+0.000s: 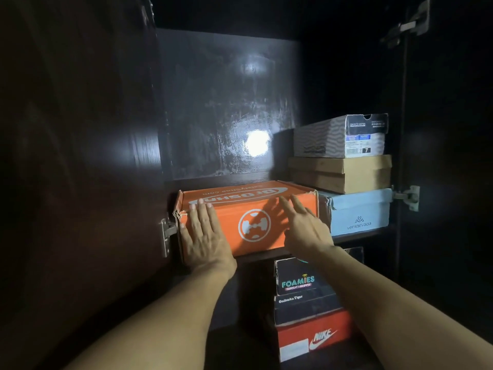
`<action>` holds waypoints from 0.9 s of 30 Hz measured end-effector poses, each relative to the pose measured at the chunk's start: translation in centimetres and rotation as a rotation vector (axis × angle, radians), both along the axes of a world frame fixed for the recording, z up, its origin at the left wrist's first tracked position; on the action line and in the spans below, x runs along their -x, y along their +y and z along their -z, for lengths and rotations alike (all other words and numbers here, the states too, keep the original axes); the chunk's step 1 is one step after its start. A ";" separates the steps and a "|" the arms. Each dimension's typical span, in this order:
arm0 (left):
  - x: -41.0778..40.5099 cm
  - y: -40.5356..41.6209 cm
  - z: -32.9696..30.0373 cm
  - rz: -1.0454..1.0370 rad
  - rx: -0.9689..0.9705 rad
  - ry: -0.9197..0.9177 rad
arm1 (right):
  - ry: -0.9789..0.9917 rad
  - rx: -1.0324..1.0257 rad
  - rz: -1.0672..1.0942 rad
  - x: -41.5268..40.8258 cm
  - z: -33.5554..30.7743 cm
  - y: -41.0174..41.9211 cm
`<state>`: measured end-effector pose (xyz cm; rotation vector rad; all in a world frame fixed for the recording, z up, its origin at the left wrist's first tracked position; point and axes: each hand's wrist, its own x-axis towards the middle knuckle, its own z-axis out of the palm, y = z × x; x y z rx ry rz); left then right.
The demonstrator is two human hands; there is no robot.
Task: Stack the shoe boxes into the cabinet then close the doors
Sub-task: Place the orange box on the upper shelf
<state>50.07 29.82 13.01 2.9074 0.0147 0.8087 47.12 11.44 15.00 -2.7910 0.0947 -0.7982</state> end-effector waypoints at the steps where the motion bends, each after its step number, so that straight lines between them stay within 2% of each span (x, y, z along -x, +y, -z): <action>1: -0.4 0.1 0.0 0.007 -0.009 0.009 | 0.042 0.022 -0.015 -0.4 -0.4 0.2; 4: -0.8 0.1 -0.5 0.055 -0.019 0.054 | 0.172 0.060 -0.026 -1.7 -1.1 0.7; 13: -2.9 1.2 -2.6 0.161 0.098 0.186 | 0.303 0.063 -0.104 -3.1 -2.8 0.2; 17: -1.1 -0.5 -2.7 0.167 0.045 0.050 | 0.274 0.003 -0.049 -0.5 -3.7 -1.3; 19: 0.5 -2.1 -2.7 0.259 0.028 -0.049 | 0.324 0.062 -0.002 1.7 -3.9 -2.7; 21: 1.6 -4.0 -2.9 0.442 0.080 -0.085 | 0.378 0.144 0.032 4.6 -4.4 -4.2; 24: 4.0 -7.2 -3.5 0.672 0.144 0.162 | 0.473 0.087 0.116 10.0 -6.0 -6.3; 27: 7.4 -10.8 -4.5 0.740 -0.016 0.388 | 0.597 0.015 0.234 15.2 -6.7 -9.2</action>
